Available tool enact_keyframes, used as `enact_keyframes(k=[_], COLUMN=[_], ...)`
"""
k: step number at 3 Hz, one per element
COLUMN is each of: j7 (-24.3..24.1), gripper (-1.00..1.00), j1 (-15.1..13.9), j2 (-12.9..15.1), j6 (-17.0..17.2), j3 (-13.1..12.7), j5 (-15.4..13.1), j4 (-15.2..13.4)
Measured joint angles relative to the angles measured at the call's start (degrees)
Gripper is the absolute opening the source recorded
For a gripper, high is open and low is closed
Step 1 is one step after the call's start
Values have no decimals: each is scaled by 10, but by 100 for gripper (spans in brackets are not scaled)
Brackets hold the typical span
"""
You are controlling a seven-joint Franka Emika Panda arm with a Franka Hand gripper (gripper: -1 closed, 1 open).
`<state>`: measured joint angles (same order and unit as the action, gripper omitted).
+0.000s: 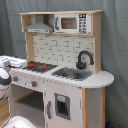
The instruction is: Play with the kitchen
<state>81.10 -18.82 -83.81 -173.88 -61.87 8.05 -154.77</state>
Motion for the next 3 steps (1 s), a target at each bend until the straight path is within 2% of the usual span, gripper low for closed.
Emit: enact_keyframes(k=[2,3], j7=[97,136], gripper=[100,100], j1=[0,-6], j2=[34,67], j6=[-39,-68], j3=[85,115], j5=[0,0], j4=[-10,-6])
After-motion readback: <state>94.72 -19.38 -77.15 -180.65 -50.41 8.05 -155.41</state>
